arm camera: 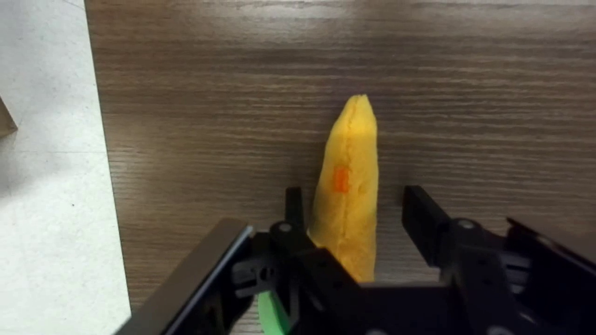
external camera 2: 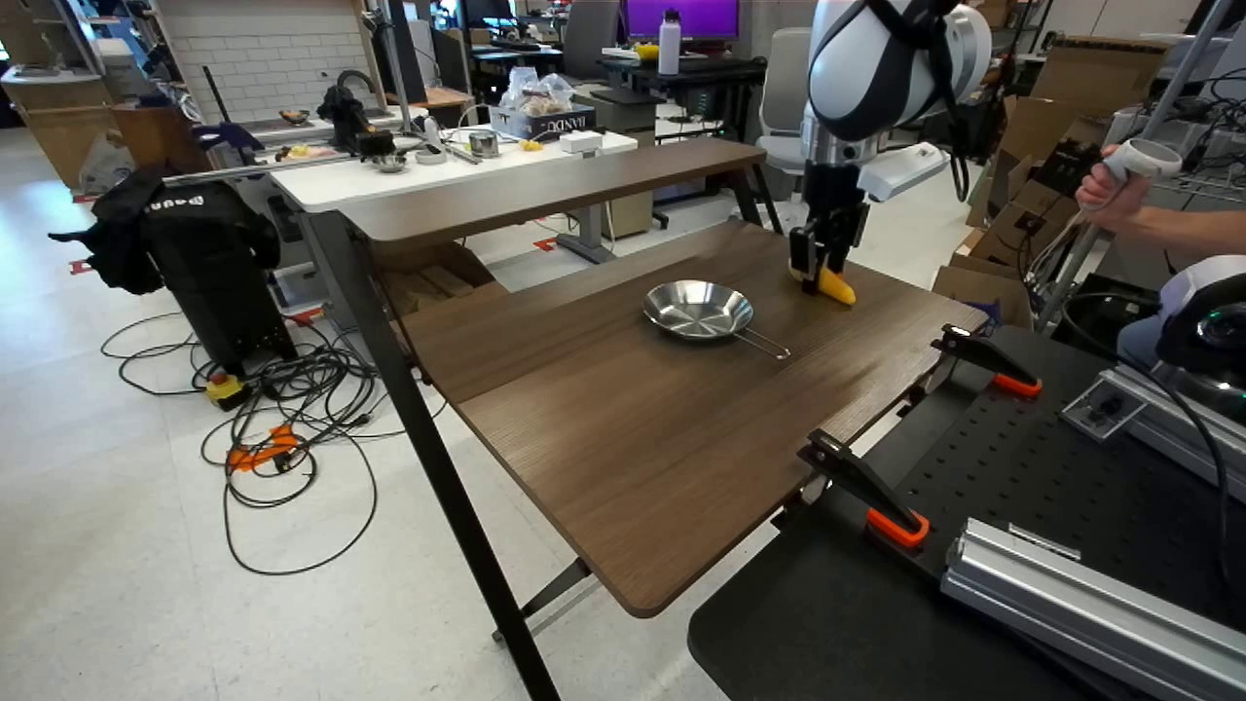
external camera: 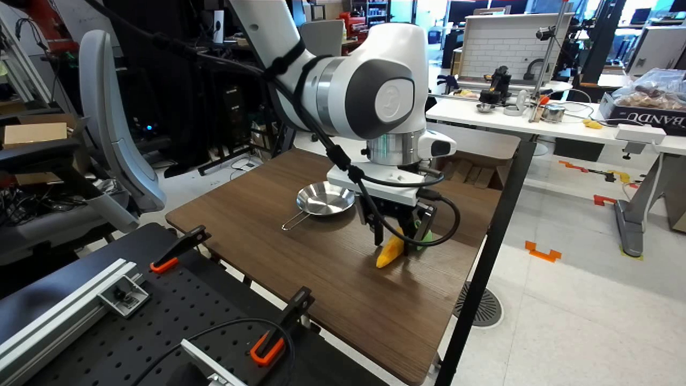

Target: Put the carrot plushie on the pan

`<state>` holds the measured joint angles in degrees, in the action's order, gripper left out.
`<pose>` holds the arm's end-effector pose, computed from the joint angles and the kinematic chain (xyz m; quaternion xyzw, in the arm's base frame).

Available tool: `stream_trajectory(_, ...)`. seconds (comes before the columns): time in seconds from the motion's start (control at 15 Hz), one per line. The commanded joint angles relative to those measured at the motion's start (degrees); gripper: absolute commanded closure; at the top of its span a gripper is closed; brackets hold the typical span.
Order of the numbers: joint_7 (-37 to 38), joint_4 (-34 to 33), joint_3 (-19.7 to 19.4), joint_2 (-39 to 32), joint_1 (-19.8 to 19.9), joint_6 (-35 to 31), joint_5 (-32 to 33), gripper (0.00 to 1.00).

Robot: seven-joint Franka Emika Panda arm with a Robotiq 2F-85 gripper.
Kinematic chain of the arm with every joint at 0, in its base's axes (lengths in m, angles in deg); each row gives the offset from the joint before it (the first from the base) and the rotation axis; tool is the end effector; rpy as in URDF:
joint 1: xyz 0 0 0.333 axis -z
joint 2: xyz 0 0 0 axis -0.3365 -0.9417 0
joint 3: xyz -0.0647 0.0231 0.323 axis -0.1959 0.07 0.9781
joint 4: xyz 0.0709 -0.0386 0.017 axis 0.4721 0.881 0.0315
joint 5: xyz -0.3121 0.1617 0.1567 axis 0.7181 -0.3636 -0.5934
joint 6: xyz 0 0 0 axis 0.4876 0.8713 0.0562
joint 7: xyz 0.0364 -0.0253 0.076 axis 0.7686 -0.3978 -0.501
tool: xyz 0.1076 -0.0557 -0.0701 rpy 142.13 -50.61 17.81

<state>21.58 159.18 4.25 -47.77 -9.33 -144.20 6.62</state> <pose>0.5651 -0.1496 0.1114 0.9979 0.0199 -0.0350 0.0512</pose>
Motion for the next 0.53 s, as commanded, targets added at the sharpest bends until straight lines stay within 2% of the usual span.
stream_trajectory(0.0, -1.42, -1.11, -0.43, -1.06, 0.01, -0.67, -0.06, 0.73)
stream_trajectory(0.2, -1.42, -0.45, -0.53, 0.07, -0.24, -0.5, 0.22, 0.95)
stream_trajectory(0.27, -1.29, -0.16, -0.59, 0.68, -0.42, -0.4, 0.32, 0.99)
stream_trajectory(0.47, -1.16, 0.59, -0.69, 2.4, -1.03, -0.15, 0.78, 0.97)
